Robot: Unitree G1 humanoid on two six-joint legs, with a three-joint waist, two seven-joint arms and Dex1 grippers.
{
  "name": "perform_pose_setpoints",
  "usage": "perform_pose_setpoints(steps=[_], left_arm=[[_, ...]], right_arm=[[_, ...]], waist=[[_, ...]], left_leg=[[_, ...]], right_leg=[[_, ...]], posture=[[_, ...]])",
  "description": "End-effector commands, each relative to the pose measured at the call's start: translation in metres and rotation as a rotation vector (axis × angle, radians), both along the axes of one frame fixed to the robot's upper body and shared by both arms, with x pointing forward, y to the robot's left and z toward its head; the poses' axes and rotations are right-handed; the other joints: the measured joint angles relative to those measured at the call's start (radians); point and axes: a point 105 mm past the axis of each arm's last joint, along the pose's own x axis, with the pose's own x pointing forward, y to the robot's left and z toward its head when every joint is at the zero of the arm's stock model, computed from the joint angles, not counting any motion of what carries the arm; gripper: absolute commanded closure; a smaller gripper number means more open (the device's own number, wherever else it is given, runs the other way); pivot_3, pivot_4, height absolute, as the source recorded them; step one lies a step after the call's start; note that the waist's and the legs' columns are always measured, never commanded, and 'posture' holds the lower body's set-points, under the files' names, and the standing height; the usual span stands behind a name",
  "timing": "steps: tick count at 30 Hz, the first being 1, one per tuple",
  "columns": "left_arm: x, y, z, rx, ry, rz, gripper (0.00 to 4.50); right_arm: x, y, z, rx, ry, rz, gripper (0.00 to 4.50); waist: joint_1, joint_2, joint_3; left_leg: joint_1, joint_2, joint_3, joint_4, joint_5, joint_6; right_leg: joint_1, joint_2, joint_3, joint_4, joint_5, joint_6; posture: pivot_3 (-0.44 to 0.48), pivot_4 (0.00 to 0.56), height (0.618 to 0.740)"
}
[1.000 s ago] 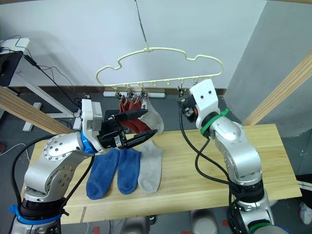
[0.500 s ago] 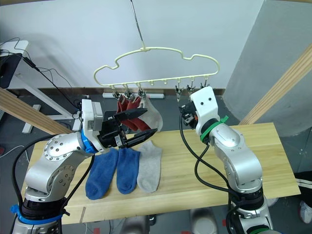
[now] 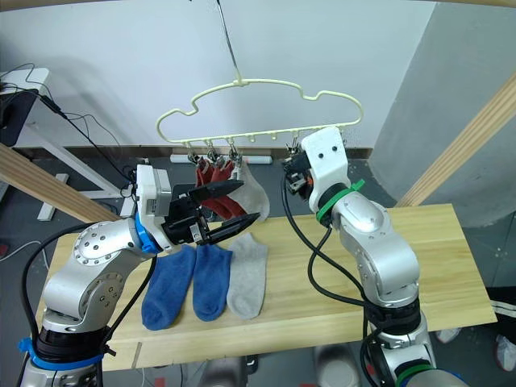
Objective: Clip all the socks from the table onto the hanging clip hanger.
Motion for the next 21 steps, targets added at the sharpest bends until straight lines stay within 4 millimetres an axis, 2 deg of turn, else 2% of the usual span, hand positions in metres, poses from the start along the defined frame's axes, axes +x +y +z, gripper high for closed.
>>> perform_pose_setpoints(steps=[1, 9, 21], left_arm=[[-0.0053, -0.0044, 0.0078, -0.004, -0.051, -0.021, 0.96], [-0.0055, -0.0047, 0.0063, -0.003, -0.047, -0.021, 0.96], [-0.0055, -0.0059, 0.0054, -0.004, -0.046, -0.025, 0.96]], right_arm=[[-0.005, 0.0086, 0.0128, 0.031, -0.053, 0.032, 2.59], [-0.0053, 0.0149, 0.0134, 0.064, -0.057, 0.044, 2.59], [-0.0003, 0.0122, 0.0165, 0.102, -0.088, 0.0, 2.59]], waist=[[0.0, 0.0, 0.0], [0.0, 0.0, -0.001], [0.0, 0.0, -0.002]], left_leg=[[0.0, 0.0, 0.0, 0.0, 0.0, 0.0], [0.0, 0.0, 0.0, 0.0, 0.0, 0.0], [0.0, 0.0, 0.0, 0.0, 0.001, -0.001]], right_leg=[[0.0, 0.0, 0.0, 0.0, 0.0, 0.0], [0.0, 0.0, 0.0, 0.001, 0.0, 0.0], [-0.001, 0.0, 0.0, 0.003, 0.0, 0.0]], posture=[[-0.231, 0.275, 0.74], [-0.229, 0.272, 0.74], [-0.23, 0.267, 0.74]])
